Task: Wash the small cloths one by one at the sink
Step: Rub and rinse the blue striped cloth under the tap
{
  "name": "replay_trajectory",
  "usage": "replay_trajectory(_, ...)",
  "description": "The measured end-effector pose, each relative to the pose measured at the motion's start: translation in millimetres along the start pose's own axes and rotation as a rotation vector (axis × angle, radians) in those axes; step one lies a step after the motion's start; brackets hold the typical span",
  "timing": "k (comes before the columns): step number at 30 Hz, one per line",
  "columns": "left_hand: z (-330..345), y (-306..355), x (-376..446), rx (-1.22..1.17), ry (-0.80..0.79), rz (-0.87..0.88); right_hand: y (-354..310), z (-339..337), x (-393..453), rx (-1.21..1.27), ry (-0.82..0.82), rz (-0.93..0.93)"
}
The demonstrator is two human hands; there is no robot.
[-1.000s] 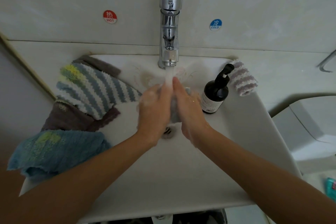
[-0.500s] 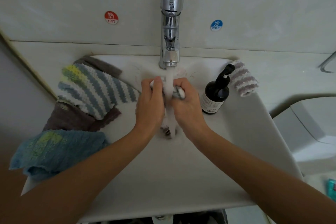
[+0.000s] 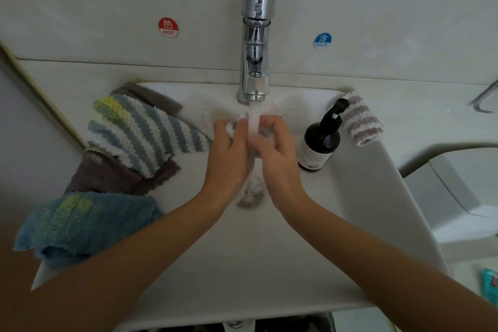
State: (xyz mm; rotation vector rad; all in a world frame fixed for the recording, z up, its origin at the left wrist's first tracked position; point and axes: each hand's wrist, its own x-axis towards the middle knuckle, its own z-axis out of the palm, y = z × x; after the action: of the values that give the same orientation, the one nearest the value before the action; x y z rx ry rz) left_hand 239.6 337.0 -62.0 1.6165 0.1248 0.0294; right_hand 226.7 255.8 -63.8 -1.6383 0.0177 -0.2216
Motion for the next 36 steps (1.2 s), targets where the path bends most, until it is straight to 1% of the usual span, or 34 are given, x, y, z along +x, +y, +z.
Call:
replay_trajectory(3, 1.0, 0.8, -3.5, -0.053, 0.005, 0.008, 3.3, 2.1, -0.2, -0.012, 0.034, 0.007)
replay_trajectory(6, 0.2, 3.9, -5.6, -0.107, 0.004, 0.062, 3.2, -2.9, 3.3, -0.001, 0.066, 0.070)
replay_trajectory(8, 0.1, 6.9, -7.1, -0.135, -0.032, 0.093, 3.1, -6.4, 5.0, 0.007, 0.052, 0.099)
replay_trajectory(12, -0.5, 8.3, -8.8, -0.164, -0.078, 0.076, 4.8, -4.9, 5.9, -0.028, 0.072, 0.114)
replay_trajectory(15, 2.6, 0.4, -8.4, -0.060, -0.049, 0.072, 3.8, -2.1, 5.7, 0.005, 0.101, 0.157)
replay_trajectory(19, 4.7, -6.4, -9.9, 0.111, -0.076, 0.047, 0.7, 1.7, 5.0, 0.043, 0.145, 0.197)
replay_trajectory(21, 3.0, -3.9, -14.2, 0.201, -0.058, 0.055, -1.8, 3.7, 4.0, 0.062, 0.150, 0.215)
replay_trajectory(22, 2.1, -3.2, -14.9, 0.220, -0.047, 0.057, -3.6, 3.8, 3.3, 0.057, 0.147, 0.223)
replay_trajectory(25, 0.8, -1.0, -13.3, 0.140, -0.026, 0.071, -7.9, 2.4, 4.2, 0.039, 0.132, 0.240)
replay_trajectory(27, 0.4, 1.0, -10.1, 0.134, -0.028, 0.092, -9.6, 0.1, 5.6, -0.021, 0.113, 0.253)
replay_trajectory(30, 1.6, 3.2, -8.2, 0.184, -0.030, 0.143, -7.7, -1.1, 4.0, -0.091, 0.122, 0.161)
replay_trajectory(32, 1.6, 3.4, -9.5, 0.158, -0.036, 0.172, -5.2, -0.6, 1.6, -0.146, 0.136, 0.081)
replay_trajectory(34, 1.0, 3.5, -10.2, 0.118, -0.029, 0.205, -3.5, 0.6, 1.5, -0.117, 0.130, 0.031)
replay_trajectory(36, 1.2, 4.3, -8.7, 0.097, -0.019, 0.203, -4.8, 0.1, 2.9, -0.095, 0.109, -0.009)
